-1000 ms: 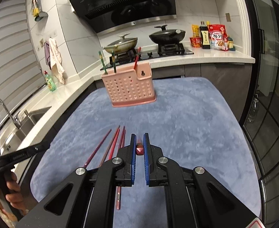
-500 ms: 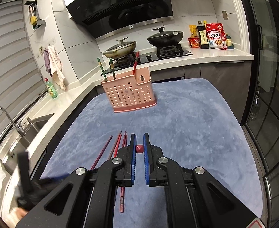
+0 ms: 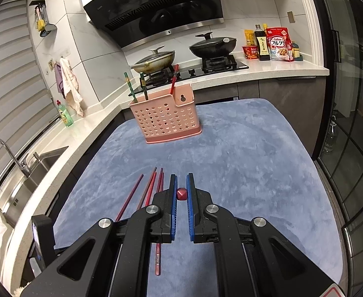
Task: Organize utensils
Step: 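Lift both held chopsticks and carry them toward the pink holder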
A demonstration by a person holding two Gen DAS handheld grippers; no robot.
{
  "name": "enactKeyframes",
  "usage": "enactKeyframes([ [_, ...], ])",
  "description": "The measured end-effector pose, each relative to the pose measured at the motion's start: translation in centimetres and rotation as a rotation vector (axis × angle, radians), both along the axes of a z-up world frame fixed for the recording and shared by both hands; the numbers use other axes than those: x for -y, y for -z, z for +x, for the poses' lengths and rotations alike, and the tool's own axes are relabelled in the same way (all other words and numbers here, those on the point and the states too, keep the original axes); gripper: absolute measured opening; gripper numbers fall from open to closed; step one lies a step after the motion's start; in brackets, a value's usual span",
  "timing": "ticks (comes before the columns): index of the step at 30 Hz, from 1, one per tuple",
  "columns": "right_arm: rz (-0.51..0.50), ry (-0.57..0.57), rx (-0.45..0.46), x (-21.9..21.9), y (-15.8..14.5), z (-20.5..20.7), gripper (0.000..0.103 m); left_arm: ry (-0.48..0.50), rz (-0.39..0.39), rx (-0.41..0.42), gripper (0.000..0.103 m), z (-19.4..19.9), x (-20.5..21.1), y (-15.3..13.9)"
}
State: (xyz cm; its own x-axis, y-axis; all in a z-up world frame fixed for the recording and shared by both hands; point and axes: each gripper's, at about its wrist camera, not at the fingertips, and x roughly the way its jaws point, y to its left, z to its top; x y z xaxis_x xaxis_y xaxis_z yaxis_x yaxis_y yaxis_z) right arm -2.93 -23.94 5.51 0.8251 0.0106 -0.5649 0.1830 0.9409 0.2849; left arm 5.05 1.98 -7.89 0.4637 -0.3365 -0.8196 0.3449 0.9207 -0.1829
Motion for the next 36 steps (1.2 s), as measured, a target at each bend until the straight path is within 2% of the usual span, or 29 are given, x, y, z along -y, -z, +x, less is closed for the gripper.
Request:
enactKeyframes([
  [3, -0.002, -0.002, 0.001, 0.0, -0.1, 0.0, 0.007, 0.002, -0.025, -0.020, 0.008, -0.3, -0.1, -0.6],
  [6, -0.009, -0.004, 0.008, 0.0, -0.2, 0.0, 0.007, 0.003, -0.044, 0.010, 0.007, -0.8, -0.2, -2.5],
  [13, -0.016, -0.005, 0.038, -0.1, -1.2, 0.3, 0.007, -0.019, -0.109, 0.177, 0.007, -0.4, -1.0, -11.0],
  [18, -0.014, -0.007, 0.058, 0.0, -2.1, 0.7, 0.007, -0.041, -0.124, 0.265, 0.007, 1.6, -0.7, -15.2],
  [22, -0.019, -0.006, 0.080, 0.5, -3.2, 1.4, 0.007, -0.040, -0.128, 0.306, 0.007, 3.4, 0.0, -17.3],
  [30, 0.043, -0.028, 0.125, 2.6, -5.6, 4.0, 0.007, -0.042, -0.174, 0.320, 0.007, 7.5, 1.5, -20.4],
  [36, 0.069, -0.030, 0.199, 4.4, -8.9, 7.0, 0.007, -0.043, -0.205, 0.373, 0.007, 10.3, 2.8, -24.0],
])
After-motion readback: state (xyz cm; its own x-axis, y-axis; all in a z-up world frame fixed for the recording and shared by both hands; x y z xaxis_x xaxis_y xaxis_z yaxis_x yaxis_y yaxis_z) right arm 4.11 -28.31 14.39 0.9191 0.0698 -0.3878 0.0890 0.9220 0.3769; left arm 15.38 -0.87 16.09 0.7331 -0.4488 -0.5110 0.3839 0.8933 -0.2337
